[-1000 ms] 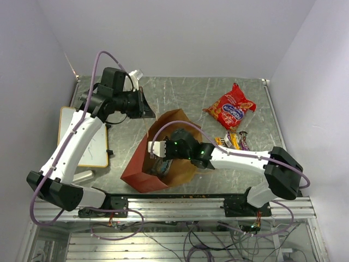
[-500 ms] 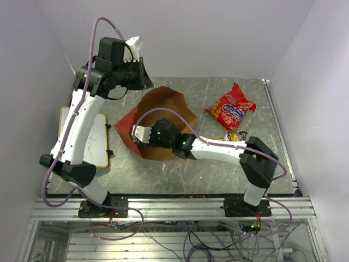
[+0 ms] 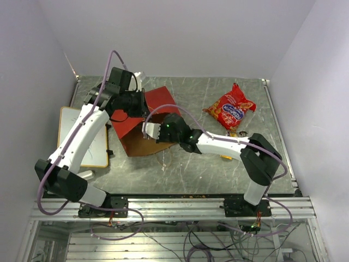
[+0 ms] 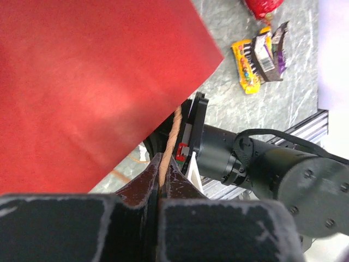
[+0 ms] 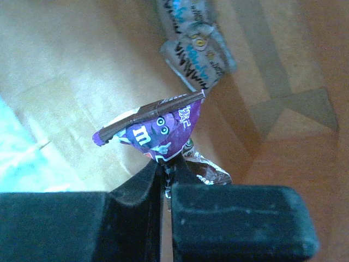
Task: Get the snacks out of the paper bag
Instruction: Take out the snack from the paper bag, then place the snack at the center of the board, then take out the snack from the paper bag, then place the snack at the center of the board.
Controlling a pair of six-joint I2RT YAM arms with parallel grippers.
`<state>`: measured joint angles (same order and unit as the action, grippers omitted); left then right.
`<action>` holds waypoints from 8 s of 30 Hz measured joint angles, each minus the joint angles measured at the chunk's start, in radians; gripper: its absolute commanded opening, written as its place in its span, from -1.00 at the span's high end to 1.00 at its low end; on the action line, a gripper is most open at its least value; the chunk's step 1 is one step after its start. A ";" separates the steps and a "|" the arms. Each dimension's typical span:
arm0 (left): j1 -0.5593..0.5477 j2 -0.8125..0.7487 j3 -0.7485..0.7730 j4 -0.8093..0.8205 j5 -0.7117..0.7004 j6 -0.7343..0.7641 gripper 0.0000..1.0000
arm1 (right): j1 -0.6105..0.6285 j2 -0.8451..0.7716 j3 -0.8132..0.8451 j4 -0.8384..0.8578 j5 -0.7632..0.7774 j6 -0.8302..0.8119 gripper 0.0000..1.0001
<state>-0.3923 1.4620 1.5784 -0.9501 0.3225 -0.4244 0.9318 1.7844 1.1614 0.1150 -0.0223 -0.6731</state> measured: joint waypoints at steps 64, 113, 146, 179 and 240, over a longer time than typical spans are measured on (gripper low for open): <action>0.005 -0.023 -0.035 0.105 0.093 -0.067 0.86 | -0.816 -0.137 0.034 -0.900 0.256 0.838 1.00; 0.005 -0.034 -0.048 0.121 0.171 -0.121 0.86 | -0.256 -0.492 -0.090 -0.342 -0.006 1.083 -0.05; 0.005 0.021 0.101 0.008 0.159 -0.127 0.86 | -0.027 0.086 -0.111 0.285 -0.237 -0.298 -0.08; 0.005 0.042 0.128 -0.074 0.209 -0.063 0.86 | -0.038 0.400 0.205 0.055 -0.189 -0.718 0.22; 0.028 -0.004 0.008 0.071 0.168 -0.166 0.86 | -0.298 -0.756 -0.140 -0.945 -0.107 -0.295 1.00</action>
<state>-0.3641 1.4582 1.5864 -0.8787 0.4904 -0.5907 0.6334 1.0279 1.0218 -0.8299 -0.1295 -0.9684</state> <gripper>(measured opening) 0.074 0.006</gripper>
